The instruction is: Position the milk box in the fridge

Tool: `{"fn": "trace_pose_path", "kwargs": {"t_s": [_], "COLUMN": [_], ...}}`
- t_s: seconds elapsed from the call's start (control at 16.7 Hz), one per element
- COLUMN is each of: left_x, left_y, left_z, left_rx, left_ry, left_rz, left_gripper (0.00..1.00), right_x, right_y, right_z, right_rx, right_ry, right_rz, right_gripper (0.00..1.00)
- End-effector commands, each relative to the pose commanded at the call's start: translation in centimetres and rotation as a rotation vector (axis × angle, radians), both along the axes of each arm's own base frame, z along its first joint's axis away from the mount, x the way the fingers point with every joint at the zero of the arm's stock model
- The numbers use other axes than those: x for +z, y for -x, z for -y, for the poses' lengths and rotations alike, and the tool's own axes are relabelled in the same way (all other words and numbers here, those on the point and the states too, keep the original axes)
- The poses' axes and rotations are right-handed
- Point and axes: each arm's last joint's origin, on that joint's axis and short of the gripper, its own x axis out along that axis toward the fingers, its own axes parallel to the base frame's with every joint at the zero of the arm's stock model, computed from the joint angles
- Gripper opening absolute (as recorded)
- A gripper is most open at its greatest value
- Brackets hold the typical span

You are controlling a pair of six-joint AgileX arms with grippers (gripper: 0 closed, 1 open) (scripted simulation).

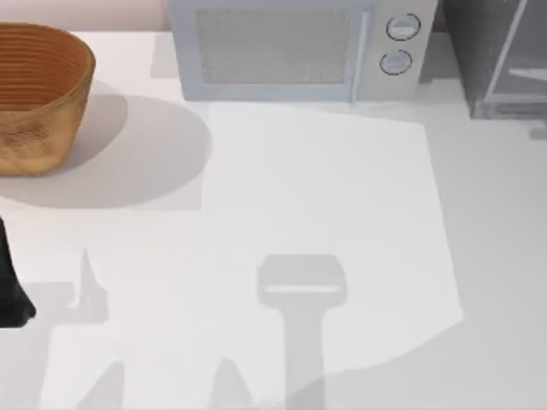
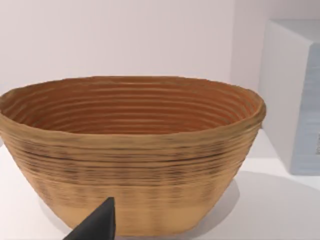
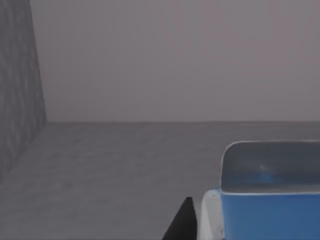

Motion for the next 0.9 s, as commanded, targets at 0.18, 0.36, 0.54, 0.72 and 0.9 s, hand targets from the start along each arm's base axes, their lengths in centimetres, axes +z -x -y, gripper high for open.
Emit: {"fn": "trace_pose_path", "kwargs": {"t_s": [0.18,0.36,0.54,0.72,0.9], "left_x": [0.0,0.0,0.0,0.0,0.0], "left_y": [0.0,0.0,0.0,0.0,0.0], "left_z": [0.0,0.0,0.0,0.0,0.0], "left_rx": [0.000,0.000,0.000,0.000,0.000], "left_ry": [0.000,0.000,0.000,0.000,0.000], "left_rz": [0.000,0.000,0.000,0.000,0.000], "left_gripper": [1.00,1.00,1.00,1.00,1.00], "right_x": [-0.3,-0.4,-0.8,-1.0,0.1], "right_y": [-0.1,-0.1,-0.9,-3.6,-7.5], "right_z": [0.1,-0.1,0.0,0.3,0.6], "right_rx": [0.000,0.004,0.001,-0.001,-0.003], "right_ry": [0.000,-0.003,-0.011,-0.018,-0.011], "right_rz": [0.000,-0.006,-0.019,-0.031,-0.008], "right_gripper": [0.00,0.00,0.00,0.00,0.00]}}
